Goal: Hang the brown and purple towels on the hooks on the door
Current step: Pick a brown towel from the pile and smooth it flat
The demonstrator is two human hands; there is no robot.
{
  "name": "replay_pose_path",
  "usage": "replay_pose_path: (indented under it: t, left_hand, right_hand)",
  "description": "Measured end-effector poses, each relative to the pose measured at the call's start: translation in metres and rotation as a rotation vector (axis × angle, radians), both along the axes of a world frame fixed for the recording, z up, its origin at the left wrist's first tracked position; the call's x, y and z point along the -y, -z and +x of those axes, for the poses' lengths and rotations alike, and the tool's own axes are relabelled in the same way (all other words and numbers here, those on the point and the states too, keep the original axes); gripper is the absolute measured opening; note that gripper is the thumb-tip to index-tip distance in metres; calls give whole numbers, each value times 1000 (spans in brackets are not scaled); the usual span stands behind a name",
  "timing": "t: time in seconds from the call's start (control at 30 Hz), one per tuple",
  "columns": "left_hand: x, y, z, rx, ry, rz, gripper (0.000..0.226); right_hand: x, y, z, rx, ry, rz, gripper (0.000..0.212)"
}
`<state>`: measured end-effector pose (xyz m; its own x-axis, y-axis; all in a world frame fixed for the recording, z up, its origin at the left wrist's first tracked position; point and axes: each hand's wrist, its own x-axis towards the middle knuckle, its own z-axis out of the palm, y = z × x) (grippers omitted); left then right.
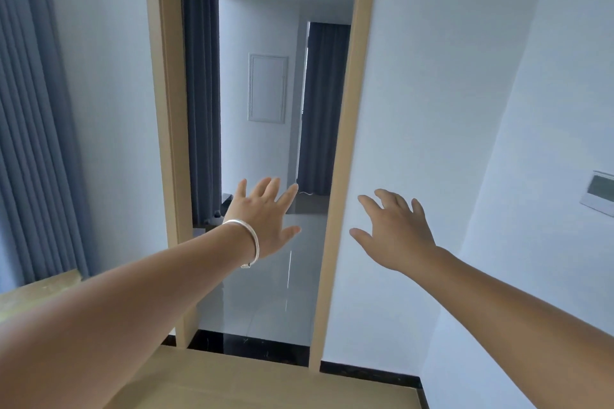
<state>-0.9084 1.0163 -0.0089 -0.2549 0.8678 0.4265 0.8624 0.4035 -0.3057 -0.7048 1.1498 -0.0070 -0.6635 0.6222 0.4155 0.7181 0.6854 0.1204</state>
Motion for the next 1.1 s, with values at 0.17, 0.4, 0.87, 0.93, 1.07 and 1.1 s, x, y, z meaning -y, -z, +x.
replay_pose_path:
  t: [0.17, 0.4, 0.87, 0.93, 1.07, 1.1]
  left_hand:
    - [-46, -1, -108, 47, -26, 28, 77]
    - [-69, 11, -248, 78, -144, 44, 76]
    - [38, 85, -475, 193, -729, -37, 78]
    - [70, 101, -497, 244, -872, -25, 77]
    - [141, 140, -510, 335, -1194, -56, 77]
    - [158, 150, -508, 360, -1262, -64, 77]
  right_hand:
    - [-49, -8, -108, 21, -45, 12, 61]
    - [-91, 0, -260, 11, -145, 24, 61]
    - [-69, 75, -604, 120, -722, -66, 66]
    - [-53, 94, -655, 164, -843, -72, 67]
    - [-6, 130, -733, 235, -1114, -64, 66]
    - [9, 139, -747, 246, -1174, -71, 66]
